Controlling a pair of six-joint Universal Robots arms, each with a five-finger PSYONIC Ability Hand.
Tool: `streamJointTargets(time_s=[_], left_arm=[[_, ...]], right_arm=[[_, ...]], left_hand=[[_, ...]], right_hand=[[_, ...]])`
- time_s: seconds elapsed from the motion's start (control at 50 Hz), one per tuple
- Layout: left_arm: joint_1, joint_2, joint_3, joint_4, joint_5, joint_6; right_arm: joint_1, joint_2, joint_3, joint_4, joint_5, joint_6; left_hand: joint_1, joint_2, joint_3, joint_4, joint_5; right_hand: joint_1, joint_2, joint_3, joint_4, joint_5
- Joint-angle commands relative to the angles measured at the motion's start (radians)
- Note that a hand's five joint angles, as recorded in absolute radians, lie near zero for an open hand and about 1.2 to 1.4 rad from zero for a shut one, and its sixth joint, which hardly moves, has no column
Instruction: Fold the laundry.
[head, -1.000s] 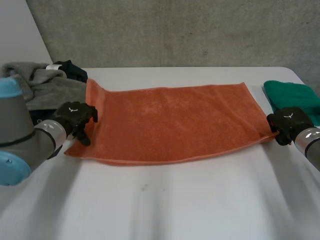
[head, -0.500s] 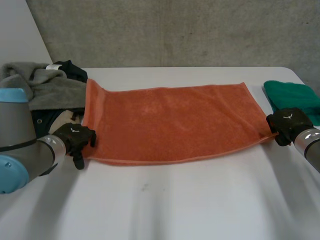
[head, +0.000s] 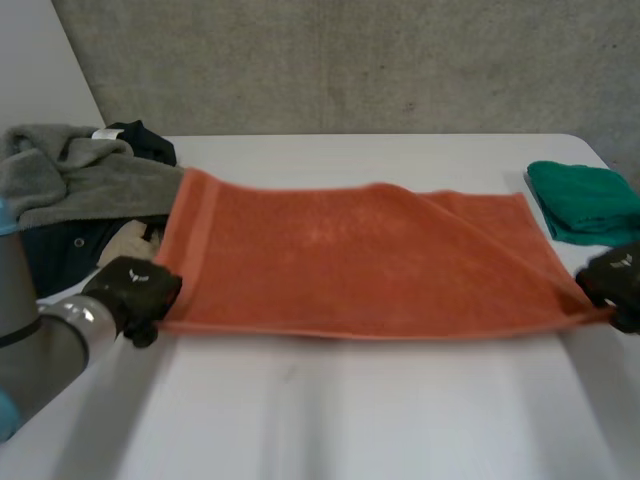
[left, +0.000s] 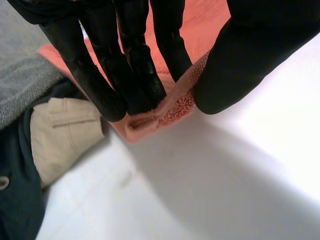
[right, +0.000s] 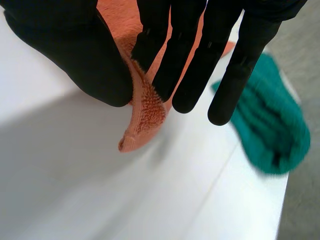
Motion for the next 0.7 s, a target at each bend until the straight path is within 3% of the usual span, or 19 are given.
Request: streamJointTargets(time_s=[0.02,0.1,0.2,0.3,0.4,0.54,0.7], left_arm=[[0.008,0.161,-0.135,-0.276,-0.058,0.099],[0.001,0.177,-0.137,-0.321,-0.055,0.096],[-0.019,0.135,-0.068,-0.226,-0.033,0.074],[-0.052,-0.027,0.125,-0.016,-0.032,0.047],[-0.075,-0.216,0.362,0.108,-0.054,0.028],[-0.101,-0.521,0.763,0.081,-0.160,0.030],[-0.121,-0.730,1.028,0.040,-0.182,0.033]], right_arm=[[-0.176,-0.189,0.112,0.291,-0.057,-0.338],[-0.196,-0.225,0.149,0.286,-0.121,-0.363],[-0.174,-0.147,0.121,0.198,-0.141,-0.310],[-0.061,0.012,-0.025,-0.017,-0.078,-0.144],[0.030,0.160,-0.167,-0.195,-0.016,-0.012],[0.114,0.379,-0.375,-0.474,0.017,0.112],[0.169,0.583,-0.587,-0.536,0.065,0.129]], left_hand=[[0.250,0.203,0.211,0.201,0.231],[0.250,0.203,0.211,0.201,0.231],[0.250,0.203,0.211,0.201,0.231],[0.250,0.203,0.211,0.201,0.231],[0.250,0.203,0.211,0.201,0.231],[0.250,0.203,0.211,0.201,0.231],[0.250,0.203,0.211,0.201,0.231]], right_hand=[[0.267,0.219,0.210,0.202,0.220],[0.267,0.219,0.210,0.202,0.220],[0.267,0.219,0.210,0.202,0.220],[0.267,0.219,0.210,0.202,0.220],[0.267,0.219,0.210,0.202,0.220],[0.267,0.219,0.210,0.202,0.220],[0.267,0.219,0.210,0.202,0.220]])
